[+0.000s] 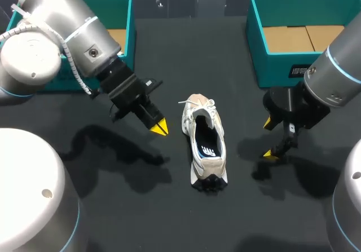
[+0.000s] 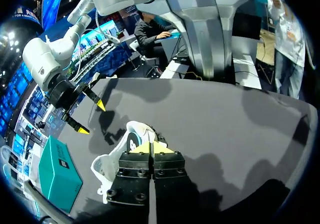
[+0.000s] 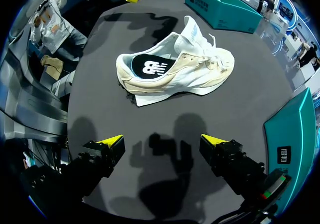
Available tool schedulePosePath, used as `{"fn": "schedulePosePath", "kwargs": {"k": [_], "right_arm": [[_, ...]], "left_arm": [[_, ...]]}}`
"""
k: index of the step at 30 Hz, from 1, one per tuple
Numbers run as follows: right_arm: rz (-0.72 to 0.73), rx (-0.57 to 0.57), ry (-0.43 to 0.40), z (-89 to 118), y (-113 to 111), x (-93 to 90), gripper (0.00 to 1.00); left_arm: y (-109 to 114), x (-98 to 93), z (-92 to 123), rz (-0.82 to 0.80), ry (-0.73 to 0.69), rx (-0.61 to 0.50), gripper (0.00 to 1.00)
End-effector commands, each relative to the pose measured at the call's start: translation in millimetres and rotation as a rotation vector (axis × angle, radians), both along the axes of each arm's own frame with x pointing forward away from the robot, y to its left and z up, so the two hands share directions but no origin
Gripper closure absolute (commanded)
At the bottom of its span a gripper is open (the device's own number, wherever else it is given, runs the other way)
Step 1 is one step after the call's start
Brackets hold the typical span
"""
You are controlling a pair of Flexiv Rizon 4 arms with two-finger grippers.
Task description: Take the shoe out of the shoebox, open the shoe tongue, remove and reinsert the insole, then place the shoe into the shoebox
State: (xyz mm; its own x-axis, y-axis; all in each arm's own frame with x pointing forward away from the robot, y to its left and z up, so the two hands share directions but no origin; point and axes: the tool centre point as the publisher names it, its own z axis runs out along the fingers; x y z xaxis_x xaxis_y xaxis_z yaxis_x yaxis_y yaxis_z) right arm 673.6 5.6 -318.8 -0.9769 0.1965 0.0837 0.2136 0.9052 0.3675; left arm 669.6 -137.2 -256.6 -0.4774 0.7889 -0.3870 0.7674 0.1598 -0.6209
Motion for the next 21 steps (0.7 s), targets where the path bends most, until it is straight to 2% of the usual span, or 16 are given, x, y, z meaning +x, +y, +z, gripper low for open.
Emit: {"fn": "schedulePosePath", "kwargs": {"k": [1,9,15,21], "right_arm": [[-0.009,0.017,-0.011,5.8,-25.2,-8.2,0.0],[-0.053,-0.012,-0.005,8.7,-48.0,-11.0,0.0],[-0.066,-0.014,-0.01,12.9,-59.2,-12.6,0.0],[-0.066,-0.014,-0.01,12.9,-59.2,-12.6,0.0]], "left_arm": [[-7.5,4.3,12.6,-0.063,-0.029,0.065,1.0],[-26.4,6.0,17.7,-0.206,-0.134,0.177,1.0],[-47.3,11.0,11.4,-0.319,-0.216,0.23,1.0],[-69.4,16.2,2.2,-0.412,-0.284,0.298,1.0]]}}
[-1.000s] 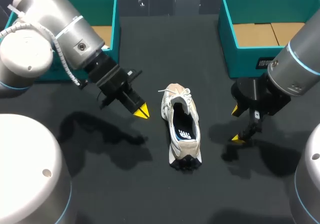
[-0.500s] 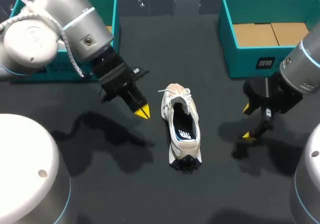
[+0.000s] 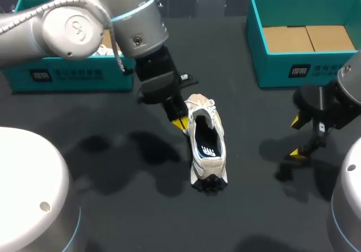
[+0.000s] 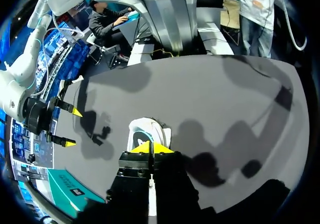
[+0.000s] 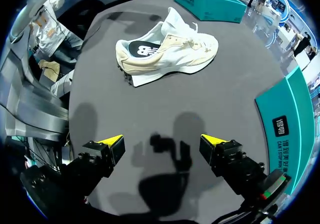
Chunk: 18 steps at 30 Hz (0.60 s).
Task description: Take the shoe out of the shoebox, open the shoe tongue, remove and reinsert the insole, then place the shoe into the shoebox
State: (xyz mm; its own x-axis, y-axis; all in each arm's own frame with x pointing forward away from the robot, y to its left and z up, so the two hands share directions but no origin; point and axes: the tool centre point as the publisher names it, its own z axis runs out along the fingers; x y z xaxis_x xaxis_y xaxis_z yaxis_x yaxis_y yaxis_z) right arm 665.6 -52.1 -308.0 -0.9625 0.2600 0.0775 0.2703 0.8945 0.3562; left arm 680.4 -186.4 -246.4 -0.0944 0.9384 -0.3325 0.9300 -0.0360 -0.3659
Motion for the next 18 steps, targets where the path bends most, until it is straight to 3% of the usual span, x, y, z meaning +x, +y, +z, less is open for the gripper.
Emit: {"fn": "schedulePosePath", "kwargs": {"k": [1,10,18], "right_arm": [[-0.002,-0.001,-0.006,2.1,-1.5,-4.6,0.0],[-0.002,-0.001,-0.006,2.1,-1.5,-4.6,0.0],[-0.002,-0.001,-0.006,2.1,-1.5,-4.6,0.0]], "left_arm": [[-23.4,5.8,-10.2,-0.09,-0.031,0.166,1.0],[-42.2,6.2,-34.9,-0.184,-0.142,0.301,1.0],[-42.2,6.2,-34.9,-0.184,-0.142,0.301,1.0]]}}
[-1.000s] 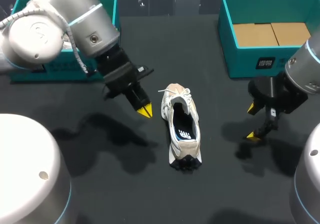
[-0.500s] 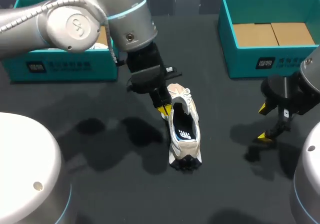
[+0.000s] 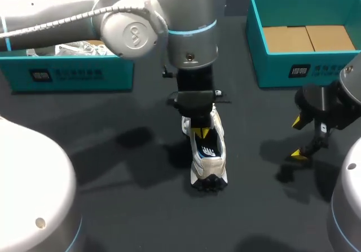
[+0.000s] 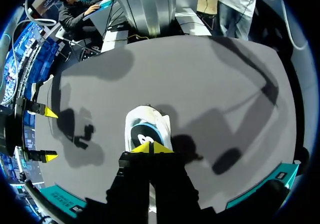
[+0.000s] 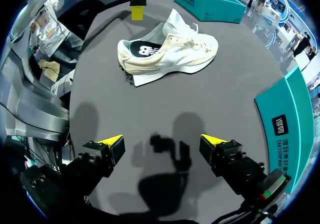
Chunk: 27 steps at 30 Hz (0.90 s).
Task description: Take the shoe out of the shoebox, open the shoe tongue, remove and reinsert the insole, then place the shoe into the shoebox
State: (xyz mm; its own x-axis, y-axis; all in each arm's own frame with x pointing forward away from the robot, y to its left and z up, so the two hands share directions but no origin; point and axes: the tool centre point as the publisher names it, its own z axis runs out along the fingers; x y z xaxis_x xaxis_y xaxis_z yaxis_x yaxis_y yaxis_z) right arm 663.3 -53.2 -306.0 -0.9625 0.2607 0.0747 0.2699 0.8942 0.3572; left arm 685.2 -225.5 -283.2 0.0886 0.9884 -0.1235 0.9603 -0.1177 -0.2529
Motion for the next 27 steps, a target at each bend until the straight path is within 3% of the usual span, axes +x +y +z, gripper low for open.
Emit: {"fn": "schedulePosePath", "kwargs": {"k": [1,6,11,20,27], "right_arm": [[-0.001,-0.001,-0.003,0.2,-0.4,-2.3,0.0],[-0.002,-0.001,-0.004,0.8,-2.0,-1.7,0.0],[-0.014,0.02,-0.011,5.3,-18.7,-3.8,0.0],[-0.043,0.004,-0.002,11.8,-41.6,-11.6,0.0],[-0.051,-0.001,0.005,12.0,-44.6,-12.6,0.0]], "left_arm": [[-4.9,-0.1,-2.4,-0.023,-0.015,0.099,1.0],[-6.5,-7.1,-22.9,-0.057,0.021,0.12,1.0],[-7.3,-14.8,-35.3,-0.076,0.033,0.125,1.0],[-2.1,-21.7,-43.6,-0.092,0.052,0.141,1.0],[-0.1,-22.7,-53.3,-0.096,0.049,0.167,1.0]]}}
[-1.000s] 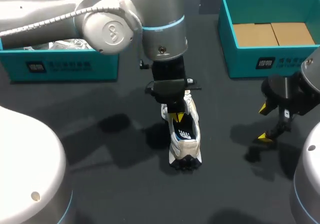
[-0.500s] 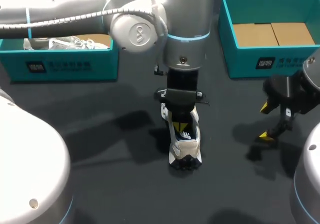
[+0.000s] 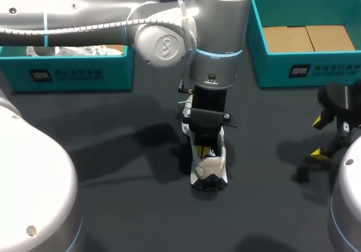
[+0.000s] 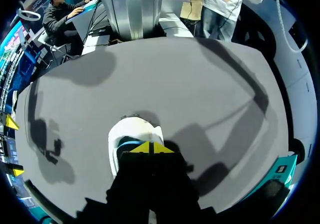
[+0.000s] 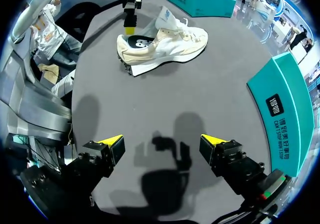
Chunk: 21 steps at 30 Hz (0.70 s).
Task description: Take the shoe out of the shoebox, open the shoe tongue, remove and reinsert the insole, then place the shoe into the shoebox
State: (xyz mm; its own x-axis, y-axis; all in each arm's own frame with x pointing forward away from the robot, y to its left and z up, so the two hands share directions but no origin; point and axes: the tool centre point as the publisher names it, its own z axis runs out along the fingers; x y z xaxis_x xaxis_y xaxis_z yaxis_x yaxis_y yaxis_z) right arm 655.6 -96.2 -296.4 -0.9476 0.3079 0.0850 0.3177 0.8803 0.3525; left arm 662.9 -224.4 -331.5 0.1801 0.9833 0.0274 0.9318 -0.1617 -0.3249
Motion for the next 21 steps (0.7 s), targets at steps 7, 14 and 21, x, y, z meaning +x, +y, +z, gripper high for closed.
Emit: {"fn": "schedulePosePath", "kwargs": {"k": [7,14,21], "right_arm": [[-0.001,0.0,-0.006,2.4,-1.5,-4.9,0.0],[-0.001,0.0,-0.006,2.4,-1.5,-4.9,0.0],[-0.001,0.0,-0.006,2.4,-1.5,-4.9,0.0]], "left_arm": [[-5.2,3.2,-21.0,0.01,0.013,0.009,1.0],[-4.6,4.1,-24.0,0.02,0.015,0.014,1.0],[2.0,2.4,-20.1,0.021,-0.048,0.048,1.0]]}}
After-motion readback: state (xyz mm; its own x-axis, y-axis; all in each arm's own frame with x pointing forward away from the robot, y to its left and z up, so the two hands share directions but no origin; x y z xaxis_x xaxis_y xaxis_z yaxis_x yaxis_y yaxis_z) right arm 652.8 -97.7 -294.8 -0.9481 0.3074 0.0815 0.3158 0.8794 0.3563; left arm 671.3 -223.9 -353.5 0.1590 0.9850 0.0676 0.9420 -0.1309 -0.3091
